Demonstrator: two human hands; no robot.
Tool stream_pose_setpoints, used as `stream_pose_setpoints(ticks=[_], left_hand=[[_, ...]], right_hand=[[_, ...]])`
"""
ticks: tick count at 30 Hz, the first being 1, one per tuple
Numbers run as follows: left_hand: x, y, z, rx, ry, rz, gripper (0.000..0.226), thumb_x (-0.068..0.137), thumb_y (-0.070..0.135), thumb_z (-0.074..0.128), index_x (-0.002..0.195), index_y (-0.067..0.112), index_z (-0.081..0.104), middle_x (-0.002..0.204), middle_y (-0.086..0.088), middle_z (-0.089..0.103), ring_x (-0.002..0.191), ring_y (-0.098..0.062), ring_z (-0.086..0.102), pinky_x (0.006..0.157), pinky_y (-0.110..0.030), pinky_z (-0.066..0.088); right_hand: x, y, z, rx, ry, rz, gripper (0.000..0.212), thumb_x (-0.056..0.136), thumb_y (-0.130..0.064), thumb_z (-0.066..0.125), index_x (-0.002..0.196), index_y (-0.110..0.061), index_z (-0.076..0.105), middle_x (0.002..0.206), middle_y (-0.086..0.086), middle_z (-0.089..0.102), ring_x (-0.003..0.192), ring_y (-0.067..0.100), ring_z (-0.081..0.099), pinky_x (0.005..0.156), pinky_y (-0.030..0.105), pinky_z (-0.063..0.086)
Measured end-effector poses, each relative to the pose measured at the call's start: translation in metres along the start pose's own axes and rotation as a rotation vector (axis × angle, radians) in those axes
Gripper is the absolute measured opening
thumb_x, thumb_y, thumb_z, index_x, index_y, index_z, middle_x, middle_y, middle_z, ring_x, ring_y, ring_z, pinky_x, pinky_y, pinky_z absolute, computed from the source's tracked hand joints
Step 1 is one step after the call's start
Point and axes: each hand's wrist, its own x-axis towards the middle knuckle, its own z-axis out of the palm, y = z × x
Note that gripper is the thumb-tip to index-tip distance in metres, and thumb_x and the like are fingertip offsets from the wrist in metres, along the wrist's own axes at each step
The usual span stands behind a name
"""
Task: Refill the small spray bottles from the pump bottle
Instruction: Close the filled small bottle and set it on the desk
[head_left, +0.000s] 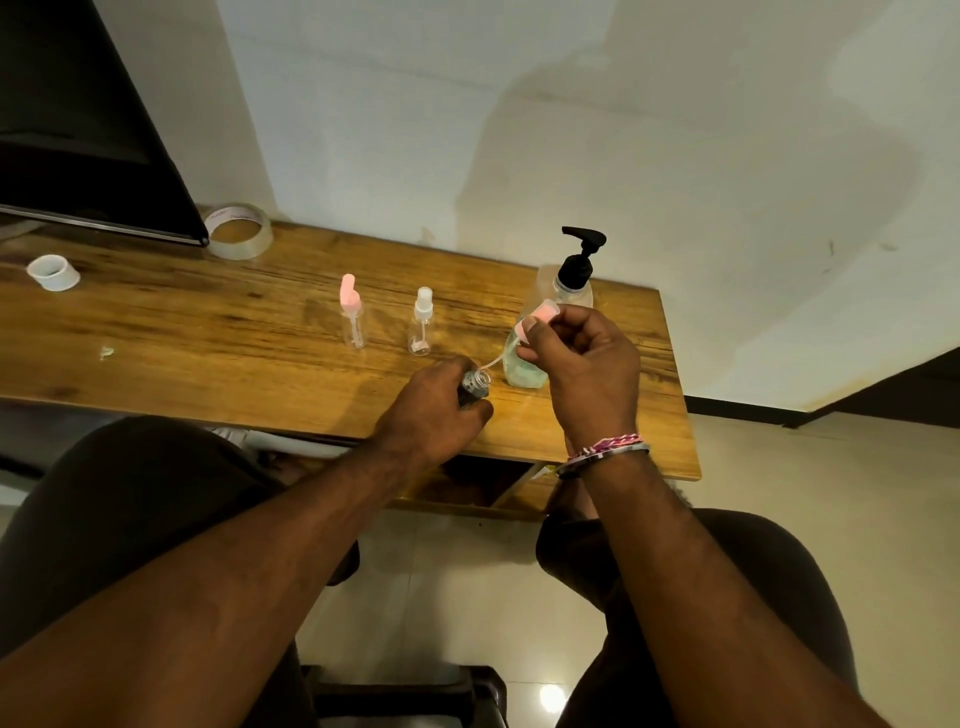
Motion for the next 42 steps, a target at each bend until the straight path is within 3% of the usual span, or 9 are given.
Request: stream_pose_setpoints(ticks=[5,13,20,23,27,34,38,42], left_hand=[[0.003,0.002,0.001,0.005,0.003,0.003,0.024,0.086,0.032,0.074,0.108,0.031,0.066,0.1,0.013,0.068,0.091,-0.007,0.065,0.084,-0.045,0.06],[0.007,0.003,-0.001,-0.019,0.016,-0.031,0.028,0.089,0.029,0.076,0.116,0.029,0.067,0.107,0.012,0.068,0.098,-0.008,0.065,0.09,-0.041,0.058],[0.007,0.013,0.0,-0.038,-0.002,0.008,0.018,0.087,0.025,0.074,0.103,0.029,0.067,0.095,0.009,0.068,0.086,-0.01,0.066,0.081,-0.044,0.06],[0.008,0.015,-0.001,-0.047,0.018,0.032,0.017,0.088,0.023,0.074,0.103,0.026,0.067,0.094,0.007,0.066,0.085,-0.011,0.065,0.079,-0.045,0.059],[0.011,0.017,-0.004,-0.069,0.024,0.032,0.016,0.09,0.023,0.074,0.103,0.022,0.066,0.095,0.002,0.067,0.086,-0.016,0.065,0.078,-0.048,0.059],[0.014,0.024,-0.013,-0.106,0.014,0.024,0.011,0.094,0.019,0.071,0.098,0.026,0.064,0.086,0.009,0.067,0.077,-0.007,0.064,0.064,-0.026,0.046],[0.019,0.03,-0.024,-0.08,-0.036,0.063,0.013,0.095,0.016,0.07,0.102,0.026,0.066,0.084,0.01,0.067,0.075,-0.006,0.063,0.063,-0.023,0.045],[0.028,0.032,-0.027,-0.056,-0.063,0.07,0.01,0.096,0.019,0.069,0.106,0.019,0.068,0.086,0.007,0.067,0.075,-0.007,0.063,0.06,-0.021,0.043]], right_hand=[[0.001,0.005,0.004,-0.022,-0.01,0.029,0.02,0.086,-0.019,0.082,0.103,-0.013,0.076,0.092,0.002,0.078,0.085,0.018,0.077,0.079,0.047,0.064],[0.007,-0.003,-0.005,0.016,0.023,-0.024,0.018,0.088,-0.016,0.08,0.104,-0.01,0.076,0.09,0.003,0.078,0.085,0.019,0.077,0.075,0.041,0.065],[0.006,0.015,0.006,-0.055,-0.043,0.023,0.017,0.084,-0.021,0.084,0.099,-0.018,0.076,0.091,0.0,0.078,0.087,0.018,0.077,0.078,0.047,0.064],[0.006,0.019,0.01,-0.115,-0.081,0.025,0.019,0.083,-0.02,0.084,0.101,-0.02,0.076,0.09,-0.004,0.078,0.087,0.01,0.076,0.078,0.036,0.064],[0.007,0.019,0.013,-0.15,-0.125,0.024,0.028,0.083,-0.015,0.082,0.109,-0.02,0.074,0.089,-0.005,0.079,0.084,0.002,0.075,0.067,0.014,0.056],[0.016,0.014,0.01,-0.199,-0.246,0.023,0.024,0.081,-0.016,0.085,0.102,-0.022,0.076,0.089,-0.006,0.079,0.086,0.006,0.075,0.074,0.025,0.06],[0.031,0.01,0.004,-0.21,-0.348,0.045,0.022,0.08,-0.018,0.086,0.101,-0.019,0.077,0.09,-0.002,0.08,0.088,0.014,0.076,0.08,0.038,0.063],[0.035,0.008,0.007,-0.336,-0.32,-0.051,0.022,0.081,-0.03,0.087,0.099,-0.021,0.078,0.086,-0.006,0.078,0.081,0.006,0.074,0.071,0.025,0.06]])
